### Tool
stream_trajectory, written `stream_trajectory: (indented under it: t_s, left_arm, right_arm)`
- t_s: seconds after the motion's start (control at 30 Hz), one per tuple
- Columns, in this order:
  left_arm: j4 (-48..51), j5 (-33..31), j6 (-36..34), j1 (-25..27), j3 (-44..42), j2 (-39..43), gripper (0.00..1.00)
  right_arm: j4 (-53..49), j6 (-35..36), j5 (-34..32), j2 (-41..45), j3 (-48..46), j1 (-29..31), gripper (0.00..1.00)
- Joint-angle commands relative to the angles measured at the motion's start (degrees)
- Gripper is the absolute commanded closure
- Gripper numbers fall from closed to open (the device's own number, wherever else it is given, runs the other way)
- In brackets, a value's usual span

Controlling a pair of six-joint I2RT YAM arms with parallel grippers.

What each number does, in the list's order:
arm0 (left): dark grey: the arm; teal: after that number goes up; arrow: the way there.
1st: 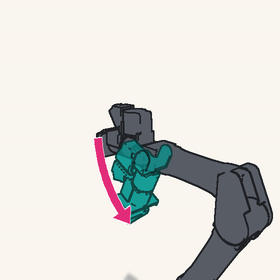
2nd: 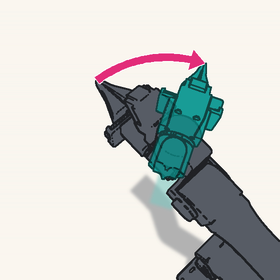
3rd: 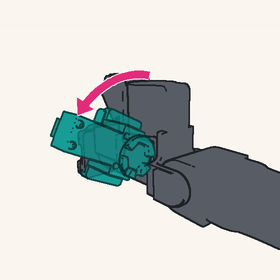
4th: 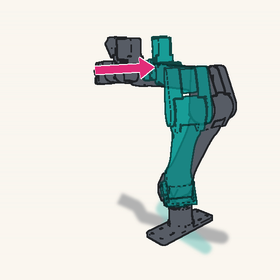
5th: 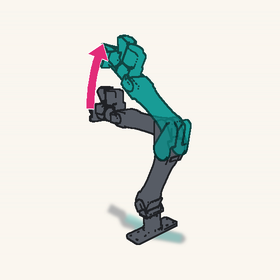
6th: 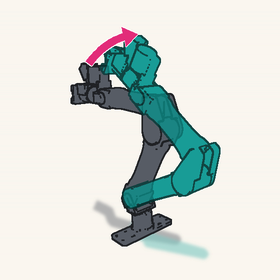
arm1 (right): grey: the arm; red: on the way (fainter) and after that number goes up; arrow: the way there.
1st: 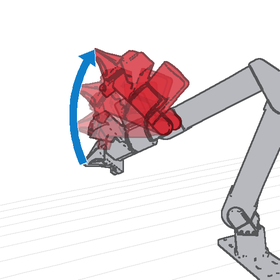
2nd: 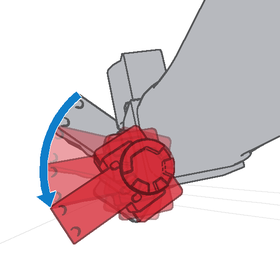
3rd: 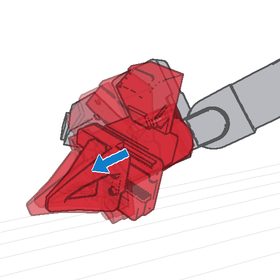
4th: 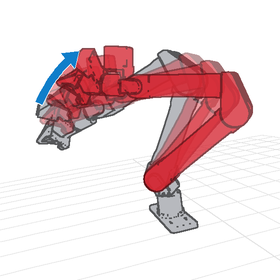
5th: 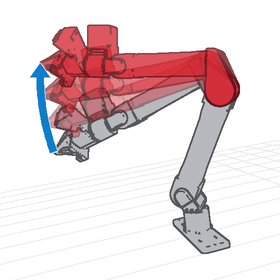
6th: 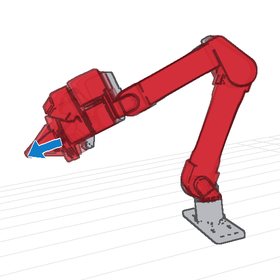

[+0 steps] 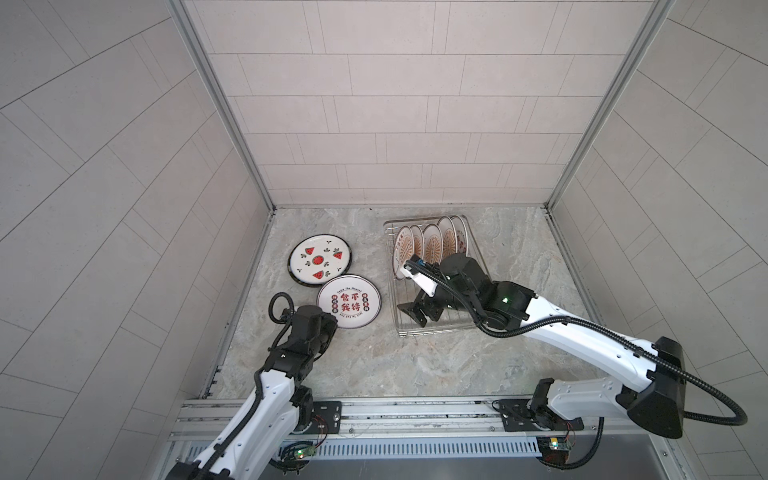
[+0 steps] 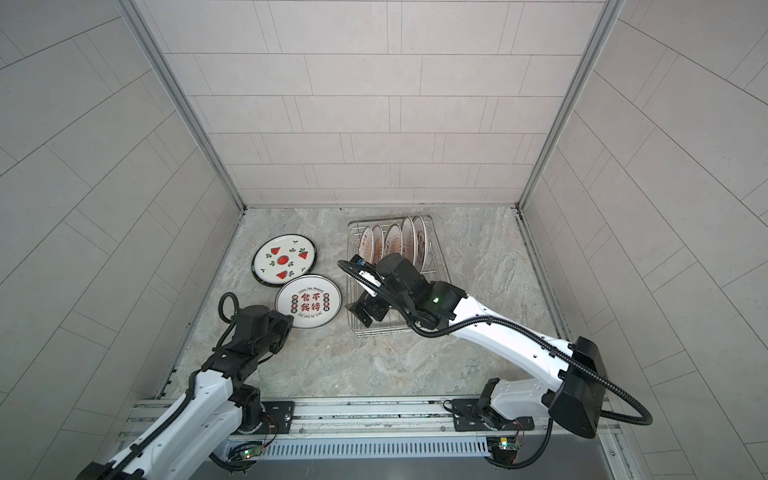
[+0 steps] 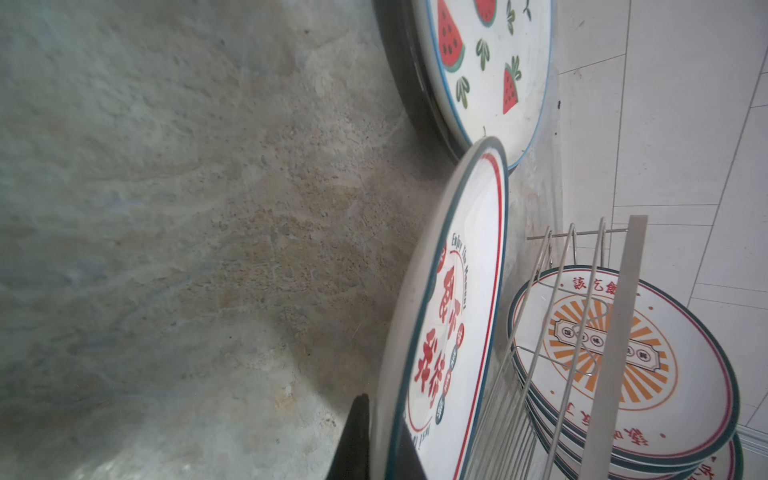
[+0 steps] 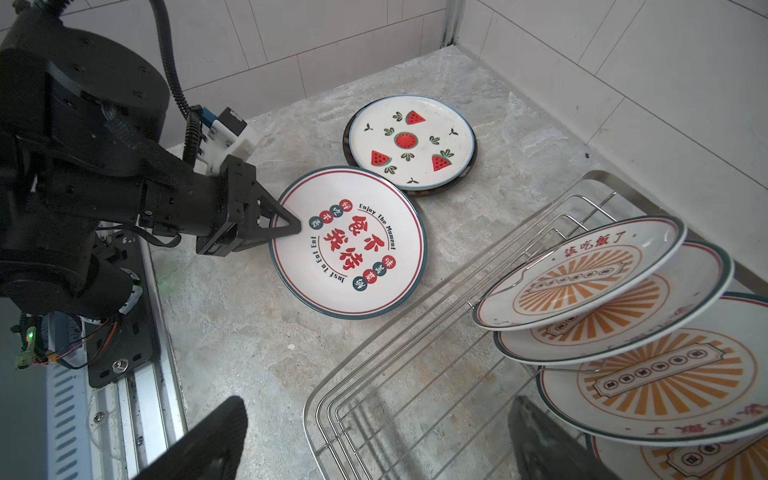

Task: Unload the plates from the dish rack
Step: 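Open the left gripper and withdraw while the right gripper reaches into the rack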

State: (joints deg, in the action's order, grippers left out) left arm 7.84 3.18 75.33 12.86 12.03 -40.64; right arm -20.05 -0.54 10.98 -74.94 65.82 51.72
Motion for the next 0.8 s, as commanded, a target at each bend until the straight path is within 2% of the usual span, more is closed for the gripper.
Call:
stream_trajectory:
  t_s: [0.0, 0.33, 0.47, 0.77]
  left_arm:
    - [-4.5, 1.2, 1.6, -0.3, -0.2, -1.6, 1.0]
    - [-5.0, -0.8, 2.3, -0.3, -0.9, -3.5, 1.0]
    - [-4.8, -1.5, 2.9, -0.3, -1.1, -3.5, 0.88]
    - [-4.2, -3.5, 3.8, -0.3, -1.9, -5.8, 0.77]
  right_arm:
    - [-0.9, 2.2, -1.0, -2.2, 2.8, 1.0, 0.0]
    - [-4.1, 4.1, -3.6, -7.5, 6.7, 2.9, 0.0]
    - [-4.4, 4.0, -3.7, -8.0, 7.3, 2.9, 0.0]
    - [-4.4, 3.6, -4.7, -7.9, 7.3, 2.9, 0.0]
